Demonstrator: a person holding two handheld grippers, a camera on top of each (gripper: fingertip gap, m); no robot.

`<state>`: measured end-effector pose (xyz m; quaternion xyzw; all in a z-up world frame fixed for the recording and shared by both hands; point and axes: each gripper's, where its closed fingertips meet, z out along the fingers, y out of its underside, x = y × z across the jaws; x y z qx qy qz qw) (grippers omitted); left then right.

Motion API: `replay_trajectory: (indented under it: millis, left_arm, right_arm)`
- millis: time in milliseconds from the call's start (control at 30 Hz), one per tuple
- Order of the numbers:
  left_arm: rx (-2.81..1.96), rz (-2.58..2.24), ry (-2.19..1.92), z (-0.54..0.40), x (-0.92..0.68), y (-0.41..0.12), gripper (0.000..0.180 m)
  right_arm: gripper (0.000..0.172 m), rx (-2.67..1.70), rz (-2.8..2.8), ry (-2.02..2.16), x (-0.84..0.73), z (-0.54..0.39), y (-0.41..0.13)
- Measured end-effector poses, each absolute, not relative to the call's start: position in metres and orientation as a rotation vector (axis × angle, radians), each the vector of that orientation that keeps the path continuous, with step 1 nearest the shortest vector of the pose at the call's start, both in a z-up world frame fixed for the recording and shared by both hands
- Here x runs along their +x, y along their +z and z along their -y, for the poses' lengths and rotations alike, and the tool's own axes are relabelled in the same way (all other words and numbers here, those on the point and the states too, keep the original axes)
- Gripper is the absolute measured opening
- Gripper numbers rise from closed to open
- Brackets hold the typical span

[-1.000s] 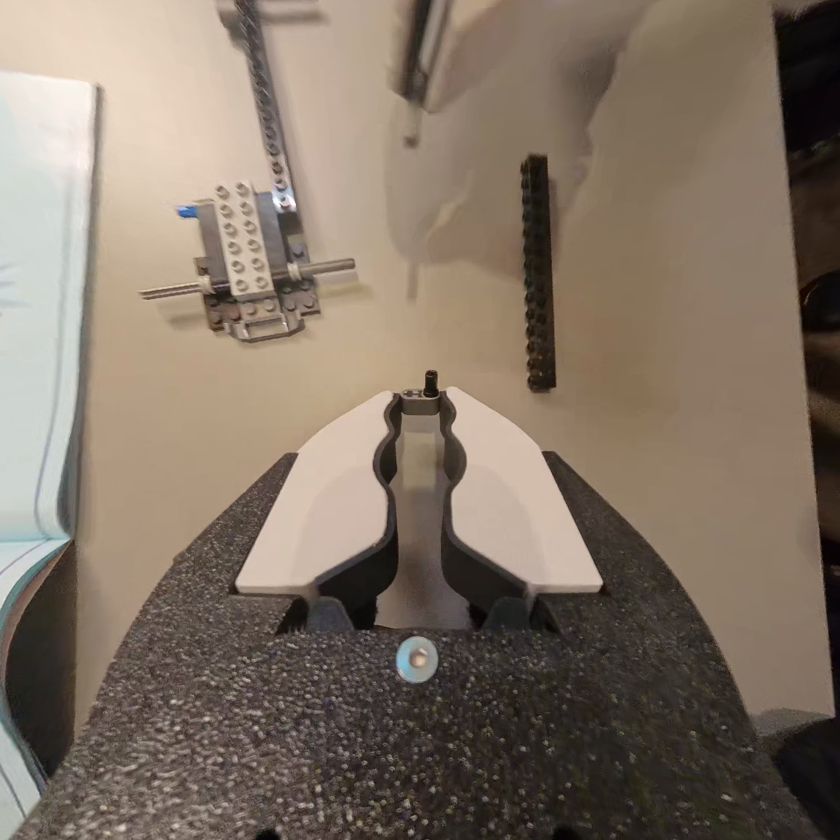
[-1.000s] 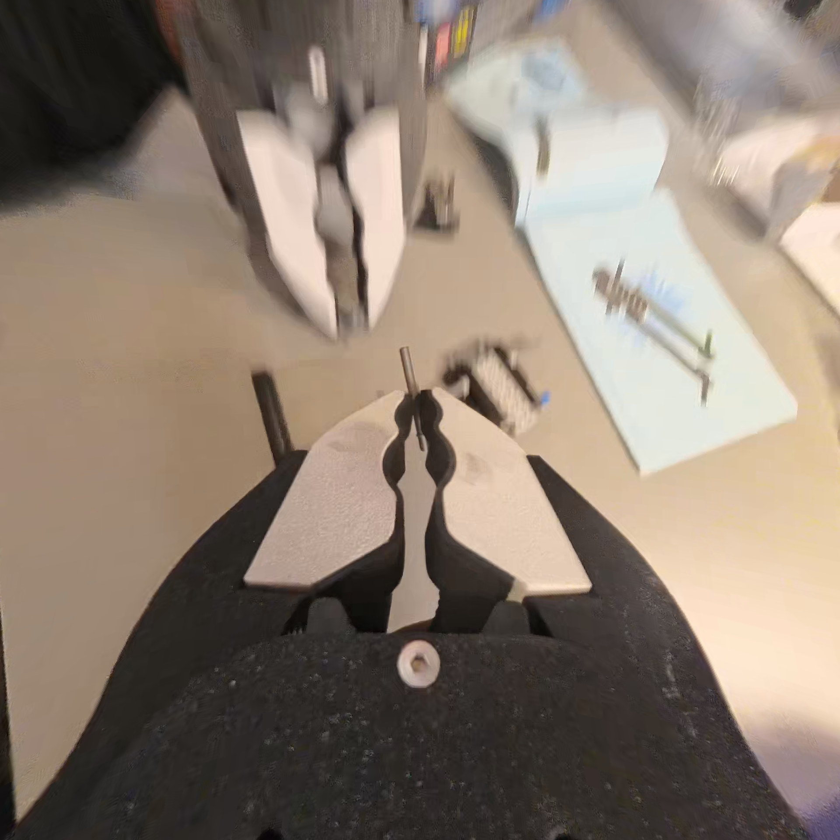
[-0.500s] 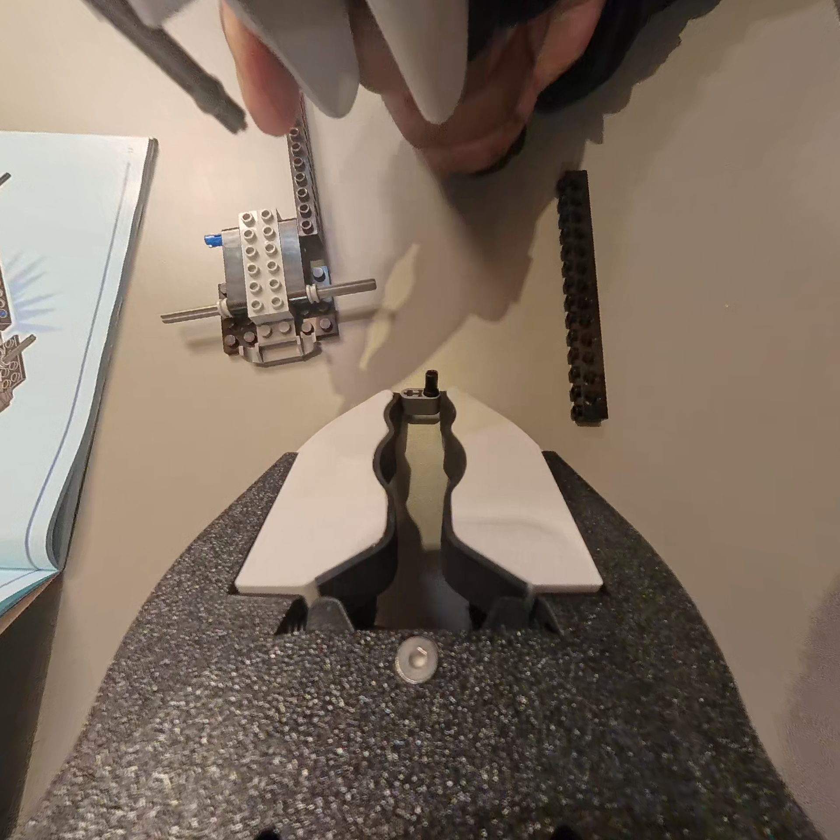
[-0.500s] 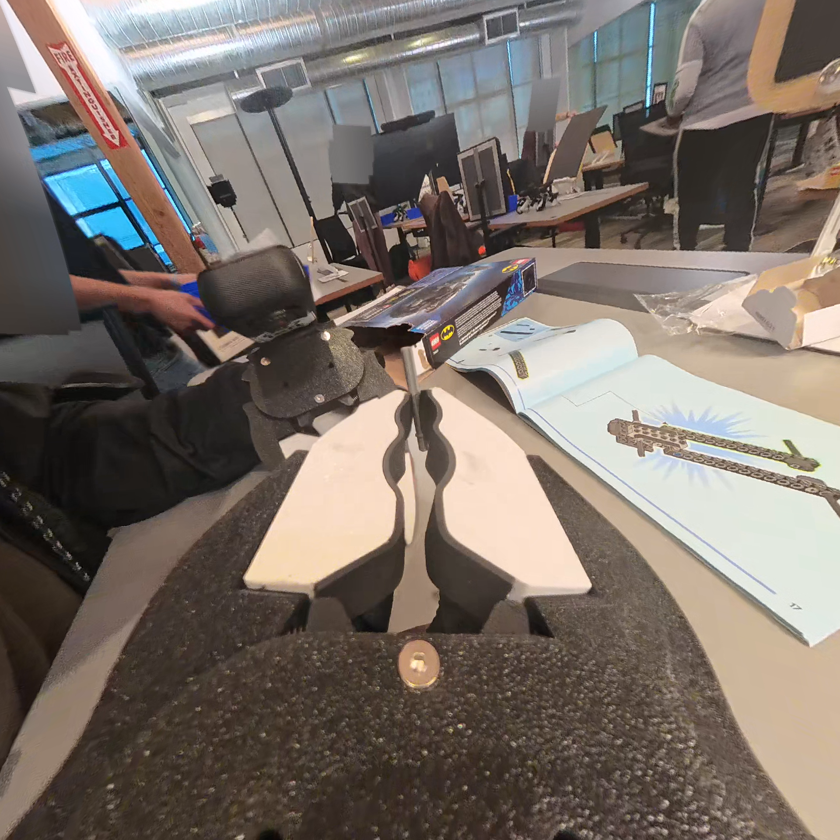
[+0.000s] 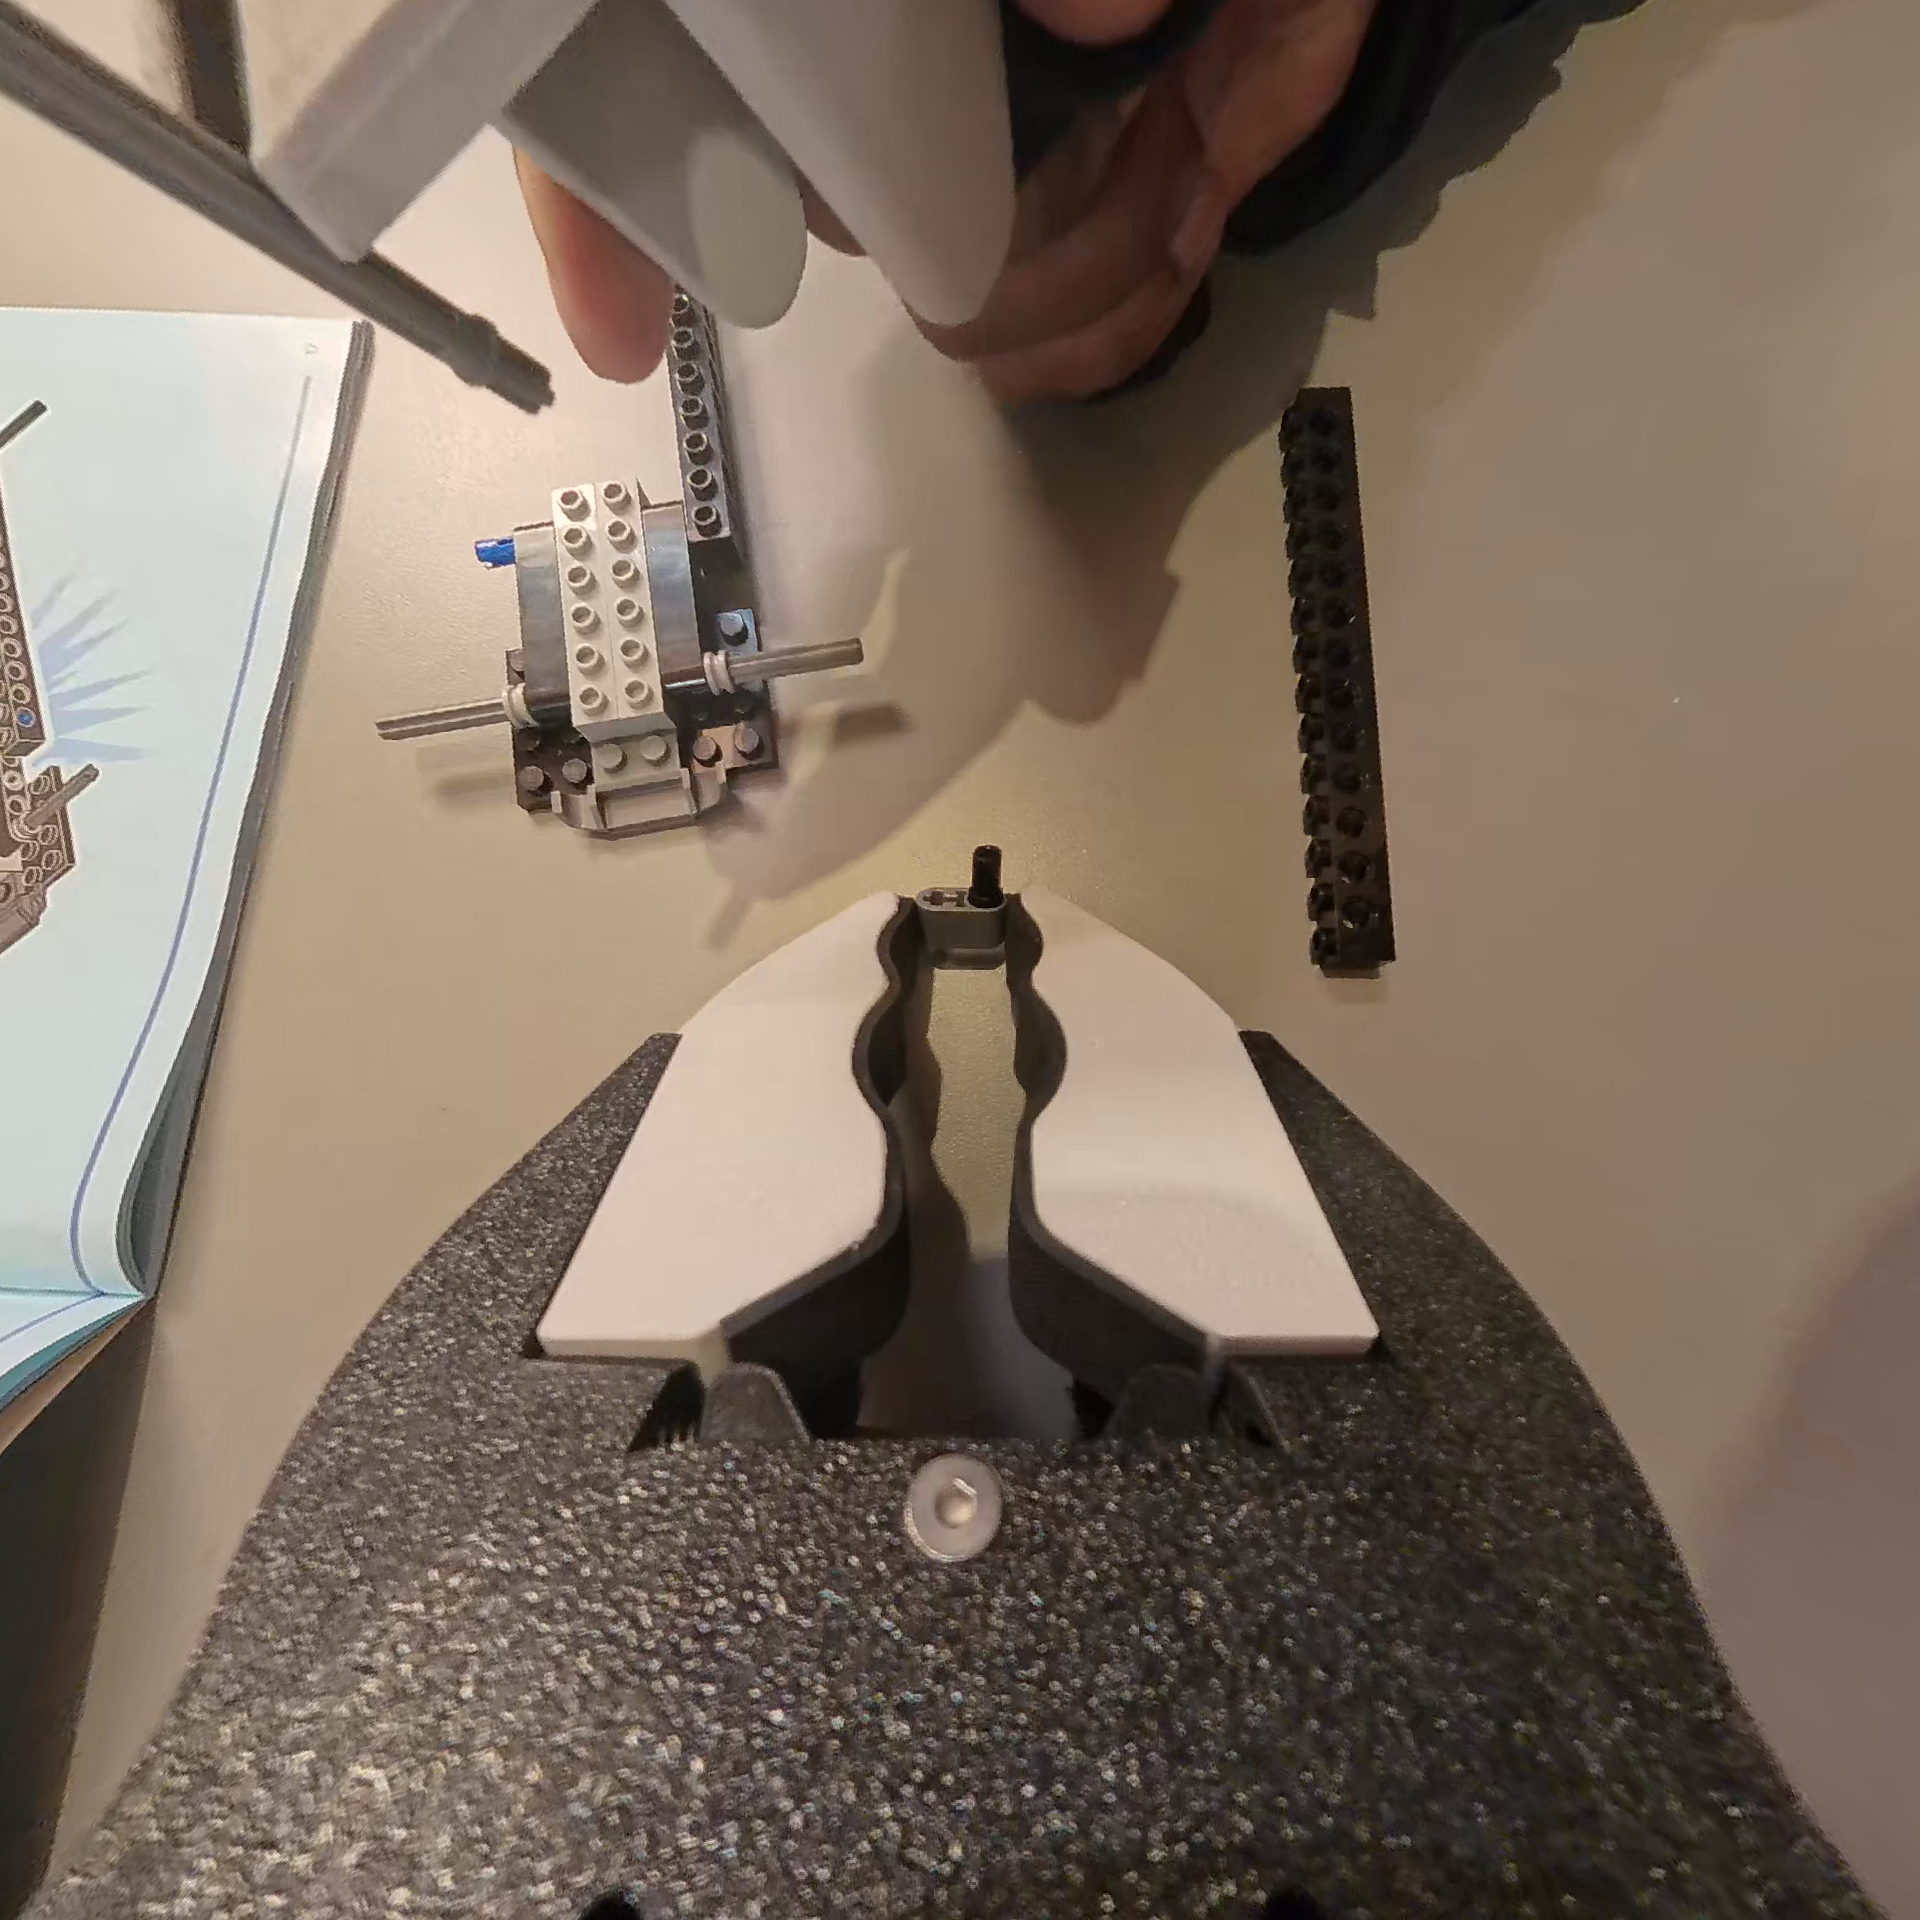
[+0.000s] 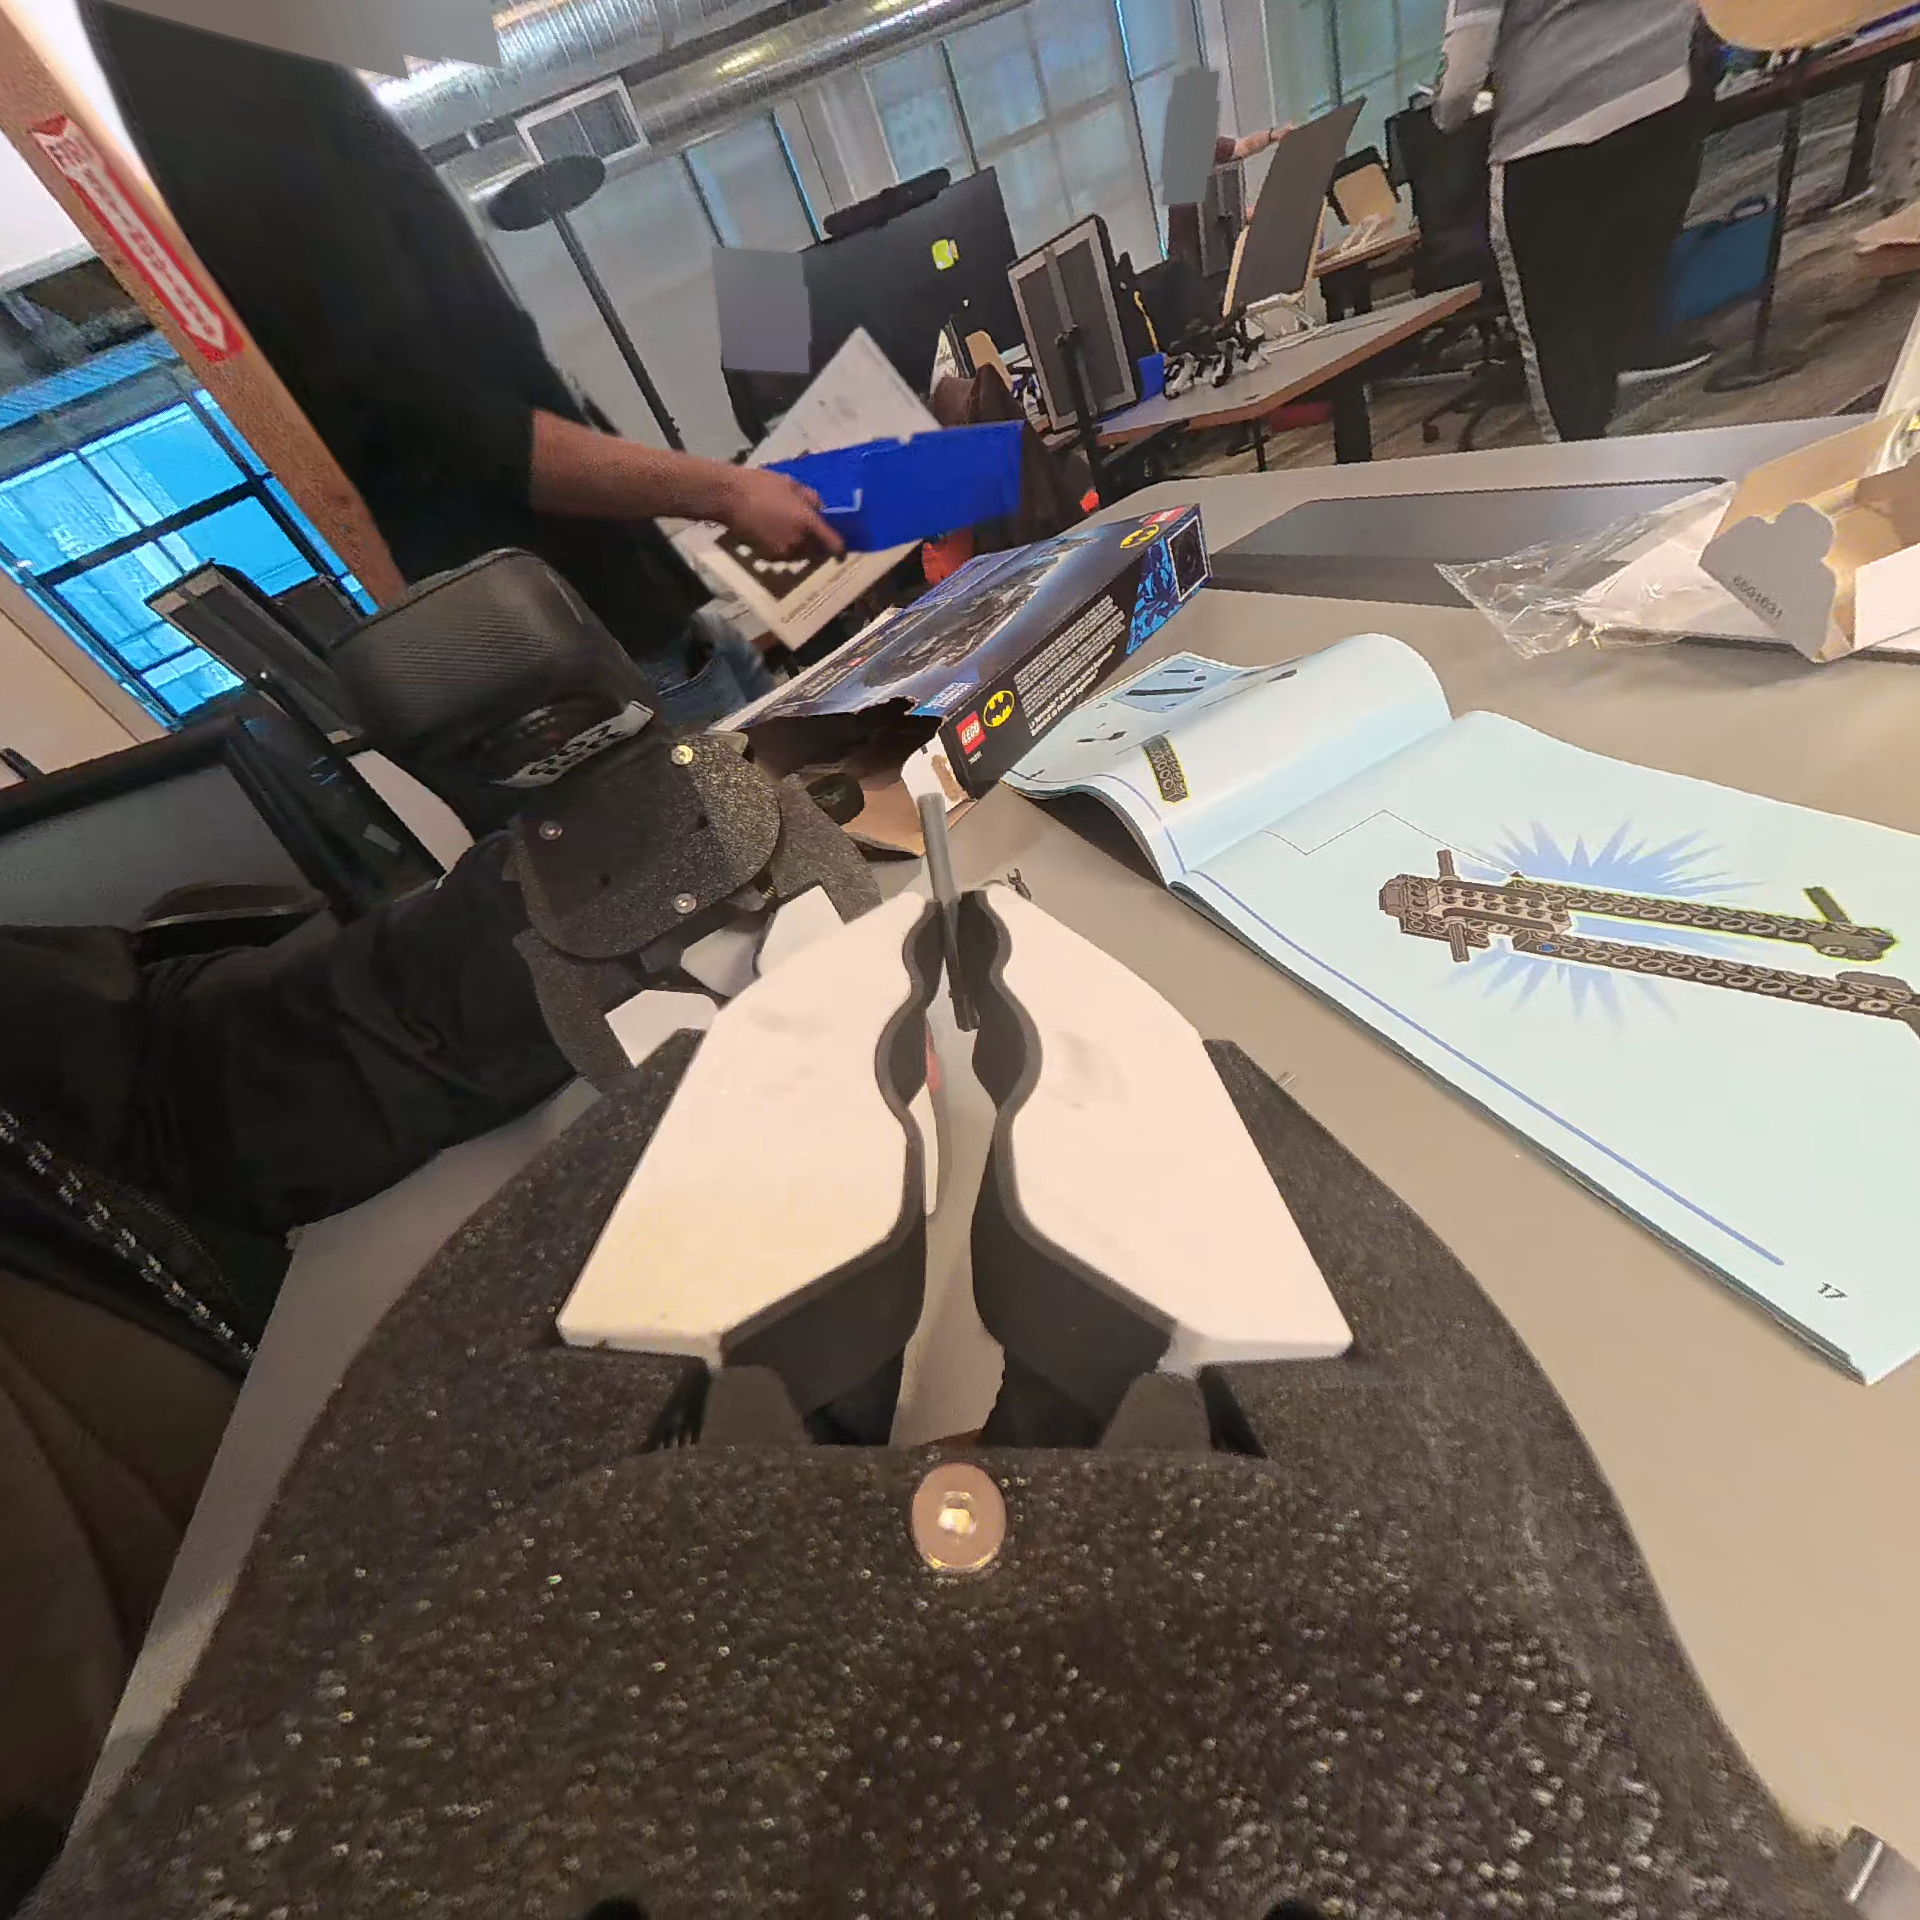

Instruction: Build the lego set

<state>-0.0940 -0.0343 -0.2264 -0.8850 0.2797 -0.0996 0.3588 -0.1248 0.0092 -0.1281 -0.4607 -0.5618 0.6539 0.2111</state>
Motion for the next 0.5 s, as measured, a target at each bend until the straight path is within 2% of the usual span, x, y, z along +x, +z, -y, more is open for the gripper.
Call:
replay_trajectory:
  millis: [500]
  left_arm:
    - [-2.296,-0.670,-0.258,0.0320,-0.0952,-0.2254,0.019]
  right_arm:
    - [0.003,-1.316,1.570,1.790,-0.1275,-0.0104,-0.1324]
